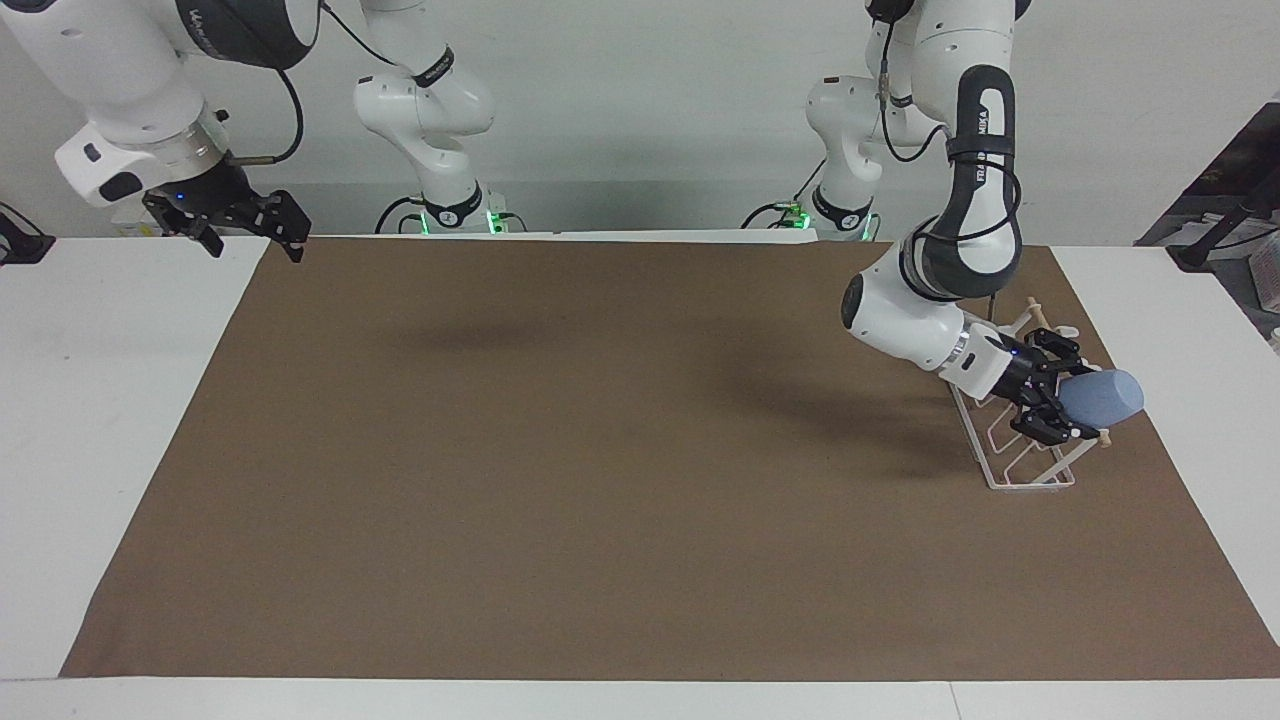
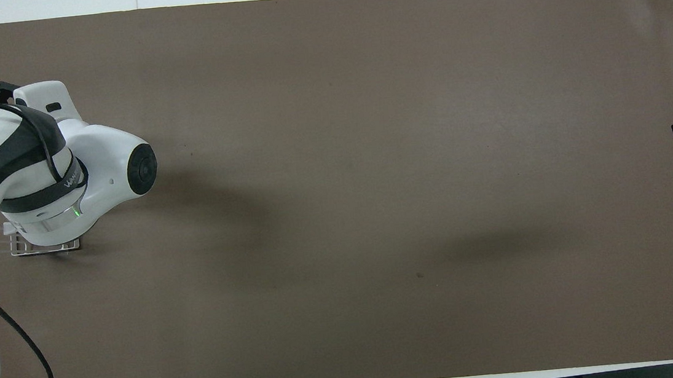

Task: Hang cup on cup holder
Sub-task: 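Carry the blue cup with the left gripper over the cup holder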

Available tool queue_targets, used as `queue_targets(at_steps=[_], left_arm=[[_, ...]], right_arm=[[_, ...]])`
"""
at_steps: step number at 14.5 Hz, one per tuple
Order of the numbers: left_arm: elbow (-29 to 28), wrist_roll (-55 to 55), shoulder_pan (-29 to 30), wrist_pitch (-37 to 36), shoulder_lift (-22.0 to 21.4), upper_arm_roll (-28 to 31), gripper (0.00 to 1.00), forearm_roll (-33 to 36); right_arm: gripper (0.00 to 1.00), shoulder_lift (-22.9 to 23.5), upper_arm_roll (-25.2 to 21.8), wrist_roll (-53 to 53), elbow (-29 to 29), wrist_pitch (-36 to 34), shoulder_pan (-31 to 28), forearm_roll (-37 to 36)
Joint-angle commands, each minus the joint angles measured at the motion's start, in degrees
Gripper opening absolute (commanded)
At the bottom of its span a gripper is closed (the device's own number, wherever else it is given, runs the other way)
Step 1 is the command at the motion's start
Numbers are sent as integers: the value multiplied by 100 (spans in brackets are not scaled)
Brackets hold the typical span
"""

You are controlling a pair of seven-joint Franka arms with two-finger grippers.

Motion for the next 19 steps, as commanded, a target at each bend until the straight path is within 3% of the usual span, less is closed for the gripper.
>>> queue_targets(at_steps=[1,9,11,13,16,19], left_arm=[[-233,-25,12,7,-119,7,44,73],[-523,-175,12,297,-84,7,47,-59],[-506,-149,3,367,-84,7,60,-68],[-462,-35,-15,429,-66,-2,100,-146],[-340,333,-59,429,-127,-20,100,-830],[108,1368,-59,429,-206,-20,100,-2051]], right_arm=[[99,-55,34,-59,-69,-6,-70,109],[99,-55,34,-77,-78,-6,-71,109],[99,-55,34,-77,-78,-14,-70,118],[99,-55,34,-77,-69,-15,-79,109],[99,-55,34,-86,-69,-15,-71,118],[99,-55,34,-86,-69,-15,-70,118]])
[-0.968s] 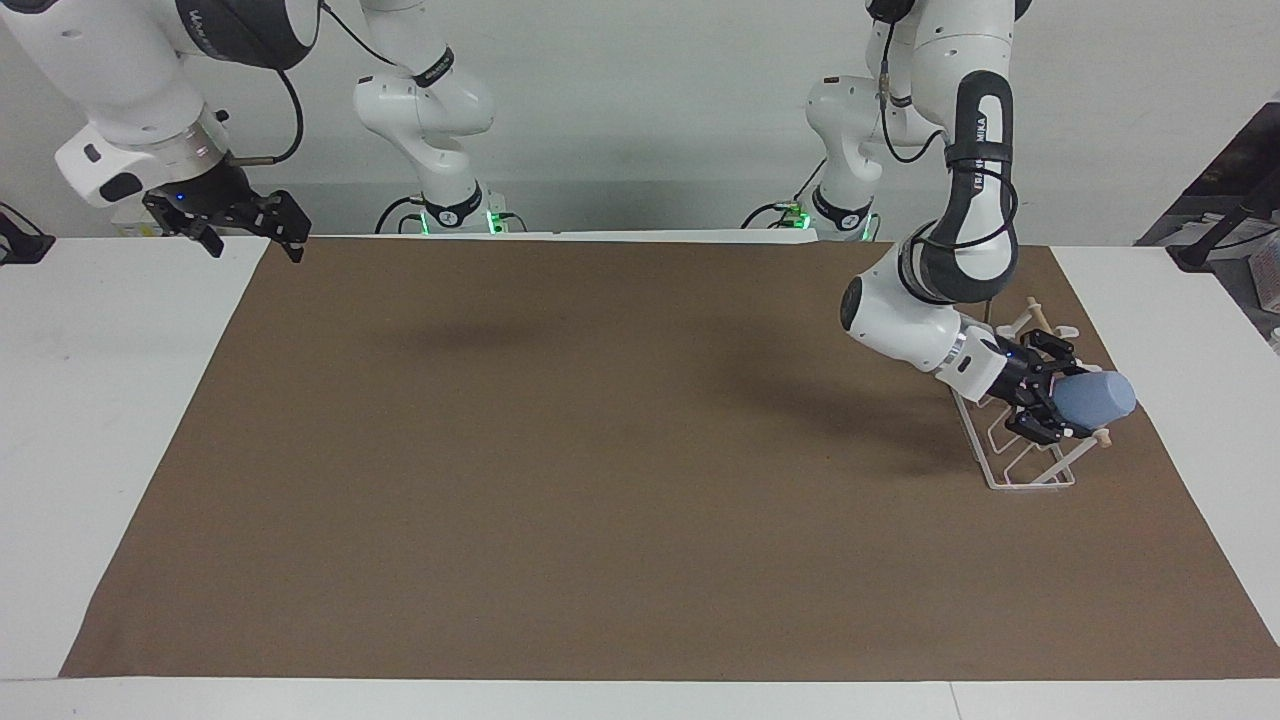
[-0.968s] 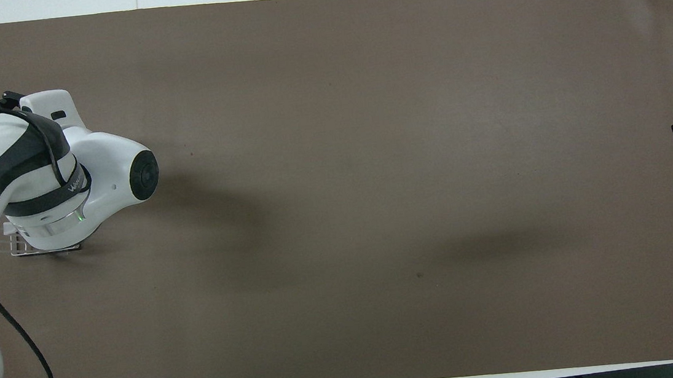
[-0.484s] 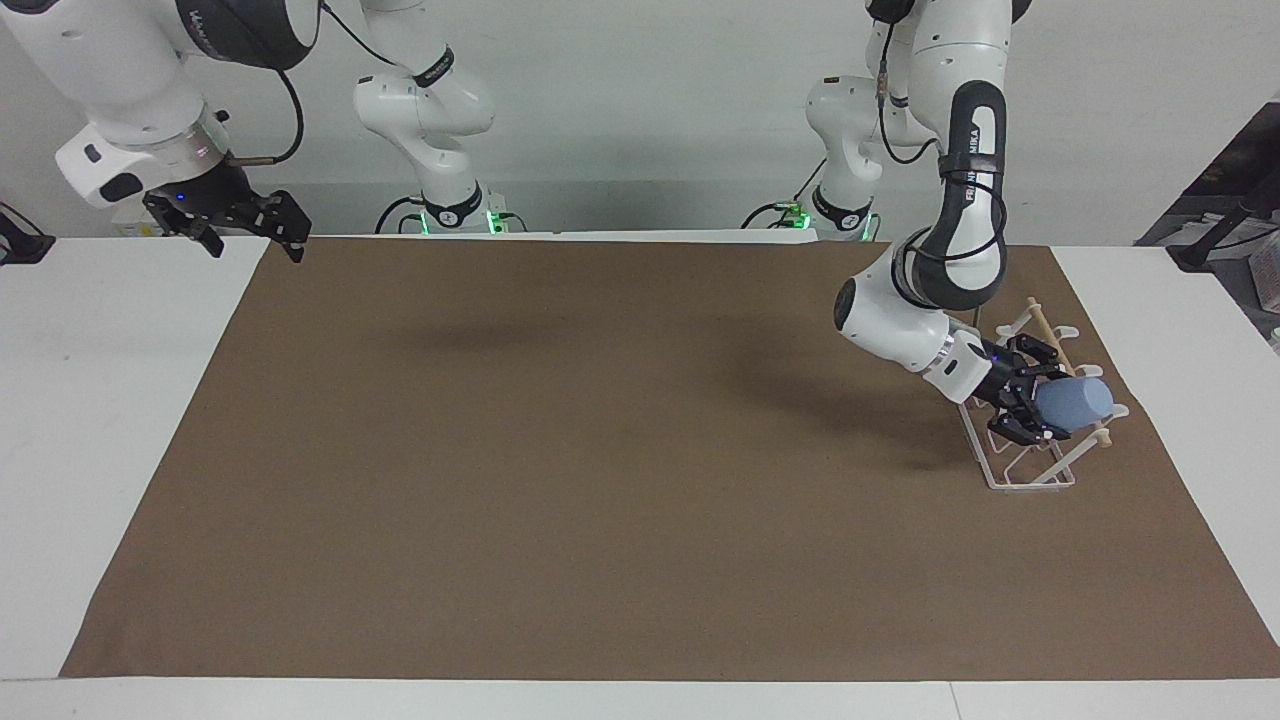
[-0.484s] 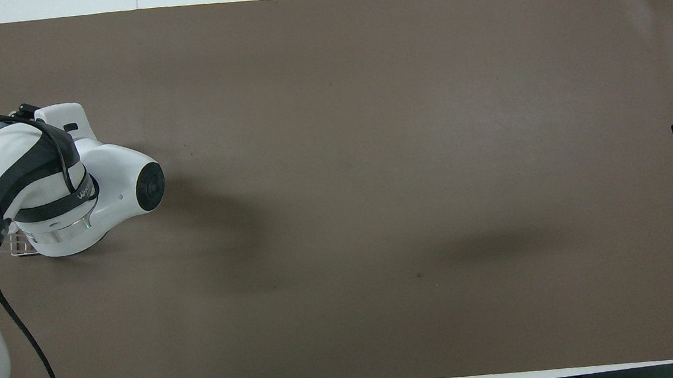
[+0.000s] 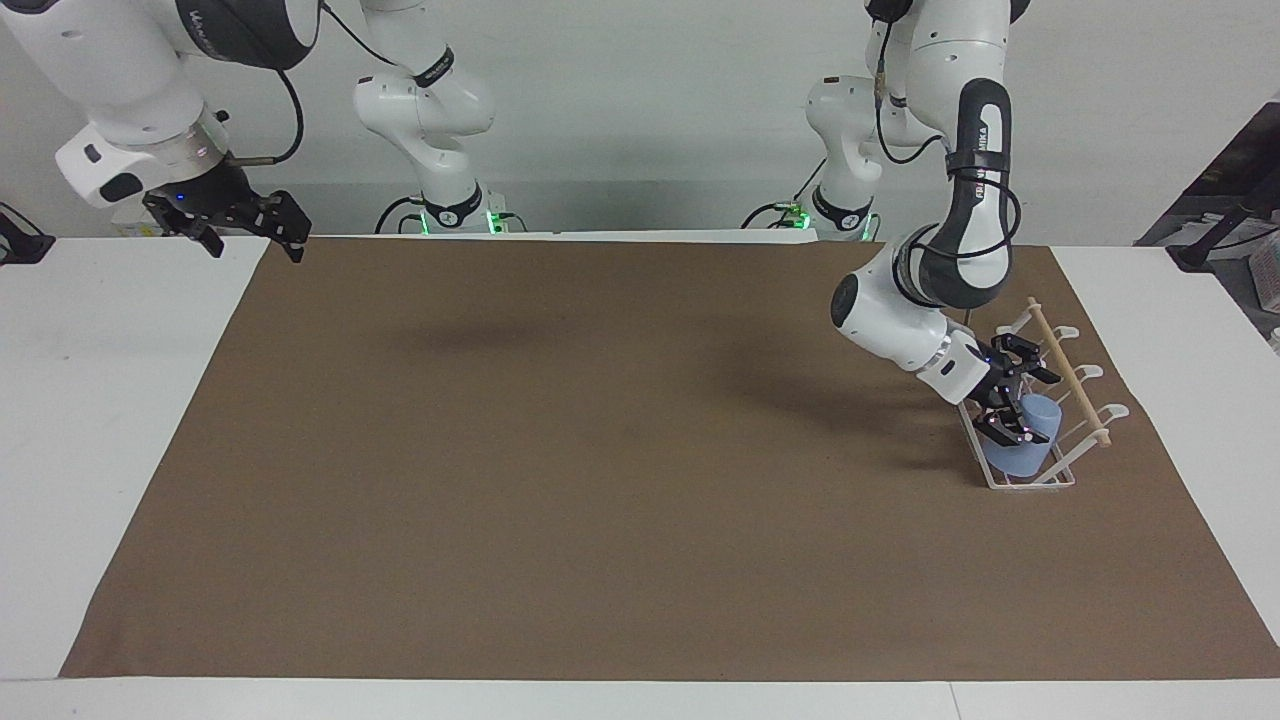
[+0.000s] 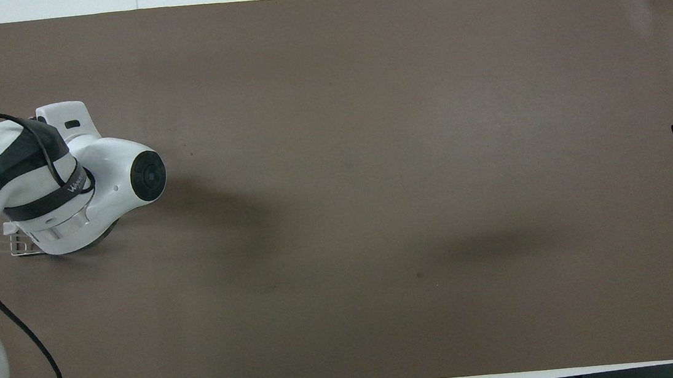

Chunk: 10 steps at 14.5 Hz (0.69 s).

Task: Hang cup on cup holder
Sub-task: 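Carry the blue cup with the left gripper over the cup holder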

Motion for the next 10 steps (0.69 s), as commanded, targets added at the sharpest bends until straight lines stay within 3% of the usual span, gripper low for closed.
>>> queue_targets(at_steps=[1,8,10], left_arm=[[422,1044,-2,56,-186,25,100,-984],[1794,3067,217,-146,-300,78,100,-3366],[1900,3785,410,-164,-467,95,100,-4549]], right_arm=[[99,-55,32,-86,-65,-15,-71,117],[99,-55,32,-77,-65,-15,-71,117],[99,-55,32,-86,-65,-6,-79,117]])
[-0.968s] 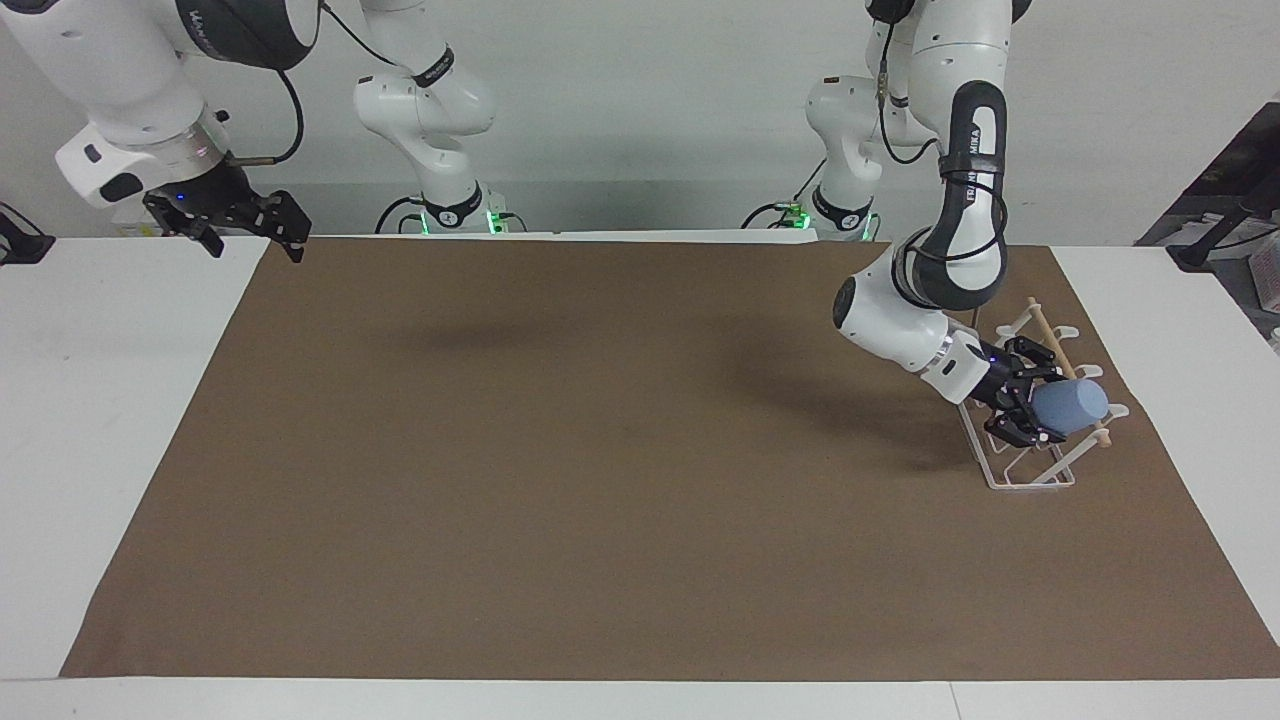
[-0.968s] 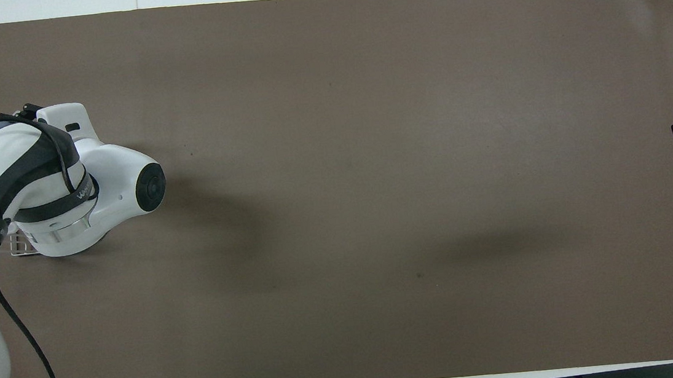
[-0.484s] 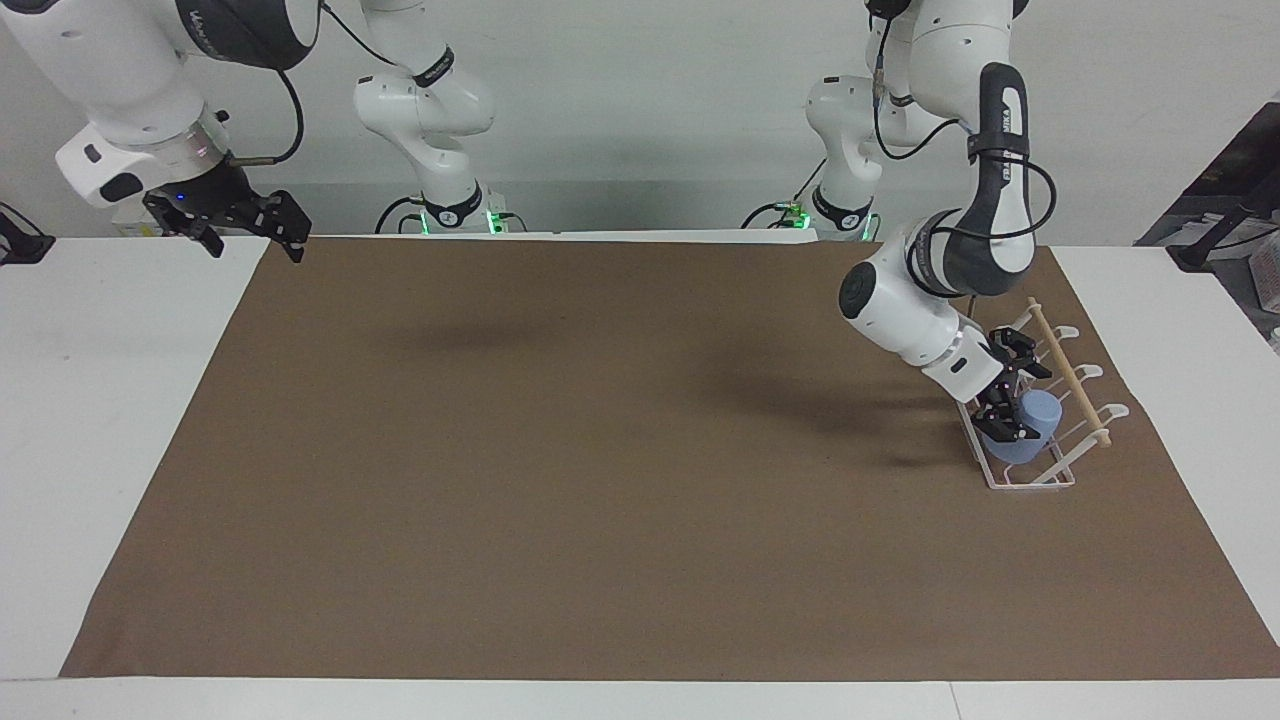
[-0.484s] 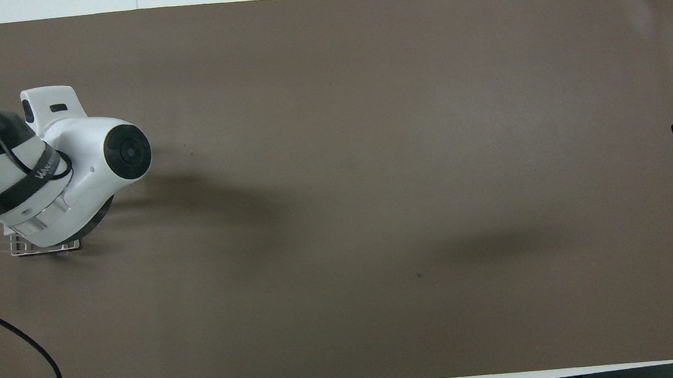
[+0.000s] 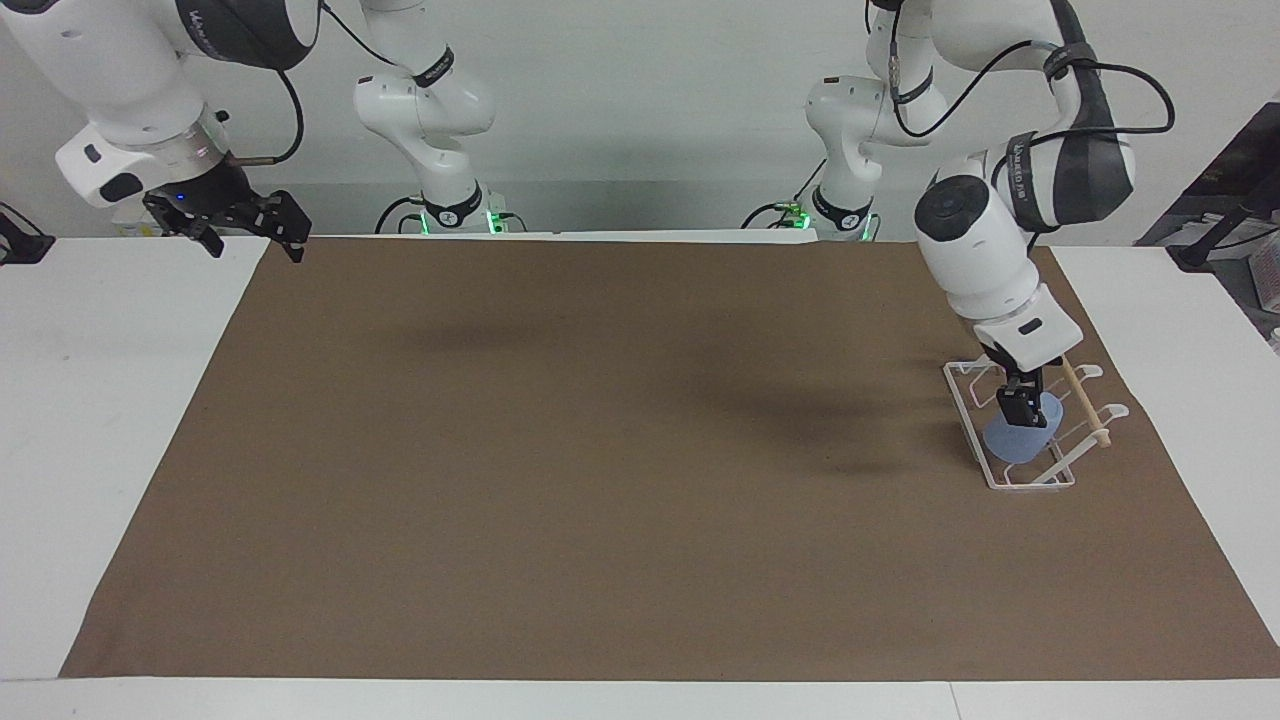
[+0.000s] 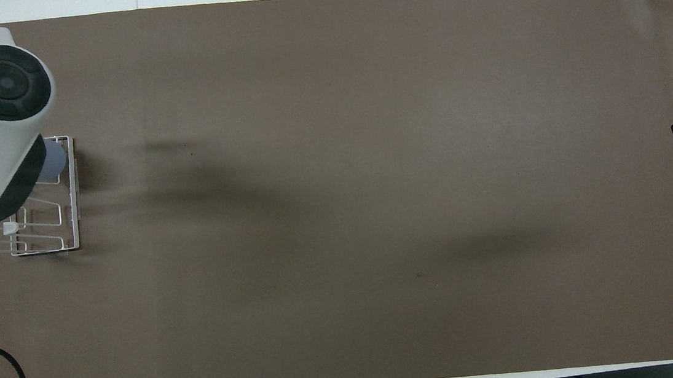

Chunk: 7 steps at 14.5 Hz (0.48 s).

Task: Hang cup on cup holder
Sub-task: 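Lower the cup onto the holder peg and open the left gripper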

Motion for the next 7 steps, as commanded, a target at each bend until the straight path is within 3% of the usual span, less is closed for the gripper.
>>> queue_targets(at_steps=[1,4,7], left_arm=[[127,1137,379,-100,-177,13,100,-1506],[101,2272,687,-415,-354,4,100,-2617],[118,3879,873,-1021,-450,13,100,-2954]], right_arm=[[99,-55,32,-77,-65,-6,-80,116],[99,-55,32,-77,-65,12,-80,116],[99,-55,32,-77,-65,3,-71,107]])
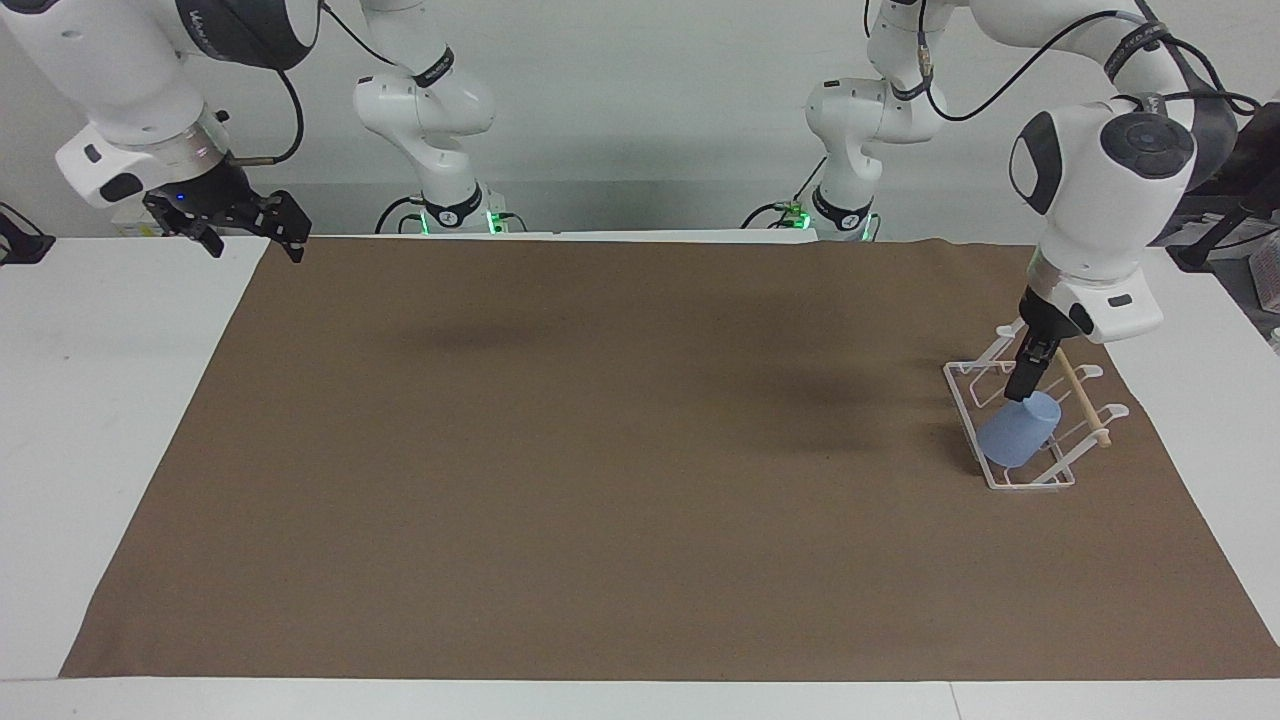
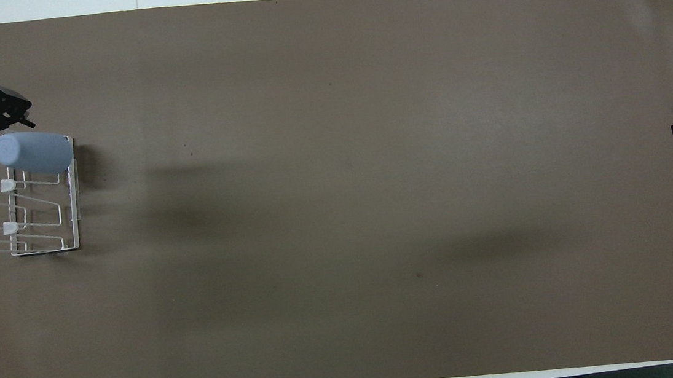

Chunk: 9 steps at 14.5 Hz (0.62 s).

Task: Hang cup on cup holder
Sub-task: 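Lower the cup onto the holder peg and open the left gripper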

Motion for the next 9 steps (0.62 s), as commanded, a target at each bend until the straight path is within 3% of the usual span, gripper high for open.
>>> queue_targets(at_steps=[1,5,9], left_arm=[[-3,1300,124,-457,-138,-42,100,-202],[15,3513,194,-756,-349,-33,100,-202],[68,4379,194,-950,-612,-42,100,-211]], right_arm=[[99,-55,32,-77,-57,12,-71,107],[99,-55,32,-77,-48,12,-71,107],[99,-55,32,-77,-48,21,-62,107]])
